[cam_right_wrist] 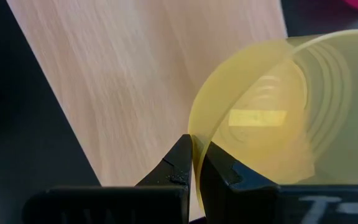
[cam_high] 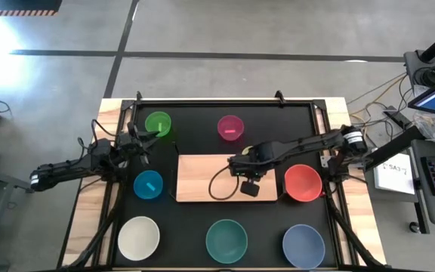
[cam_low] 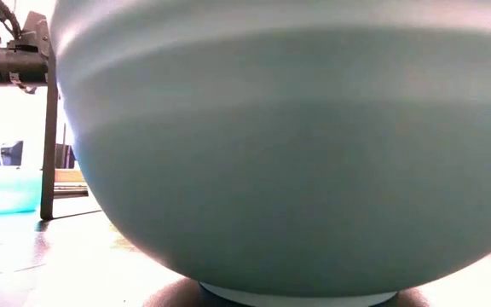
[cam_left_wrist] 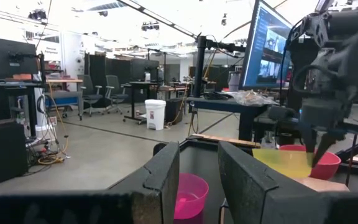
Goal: Place and stack bowls onto a shelf
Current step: Put the yellow bowl on the shelf
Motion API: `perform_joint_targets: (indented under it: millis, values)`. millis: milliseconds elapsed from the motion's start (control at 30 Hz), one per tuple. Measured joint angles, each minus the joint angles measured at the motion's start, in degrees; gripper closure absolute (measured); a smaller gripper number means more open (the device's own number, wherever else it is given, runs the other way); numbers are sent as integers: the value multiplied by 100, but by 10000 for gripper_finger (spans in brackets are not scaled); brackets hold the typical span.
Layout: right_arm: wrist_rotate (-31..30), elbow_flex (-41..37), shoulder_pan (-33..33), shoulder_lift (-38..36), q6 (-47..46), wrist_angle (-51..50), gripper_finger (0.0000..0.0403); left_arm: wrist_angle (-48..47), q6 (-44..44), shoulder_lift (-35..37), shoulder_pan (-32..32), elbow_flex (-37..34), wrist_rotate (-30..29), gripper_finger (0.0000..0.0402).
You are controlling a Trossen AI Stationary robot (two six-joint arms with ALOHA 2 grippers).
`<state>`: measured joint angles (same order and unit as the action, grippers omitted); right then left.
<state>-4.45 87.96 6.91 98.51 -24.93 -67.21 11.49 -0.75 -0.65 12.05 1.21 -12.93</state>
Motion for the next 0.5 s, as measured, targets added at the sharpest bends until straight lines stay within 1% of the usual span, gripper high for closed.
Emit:
perform_joint_targets:
  millis: [400,500]
  values:
    - [-2,-29,134,184,-76,17,394,7,1,0,1,0,-2,306]
    - [-4,-43,134,247,-57,18,394,12,150,0,2,0,0,306]
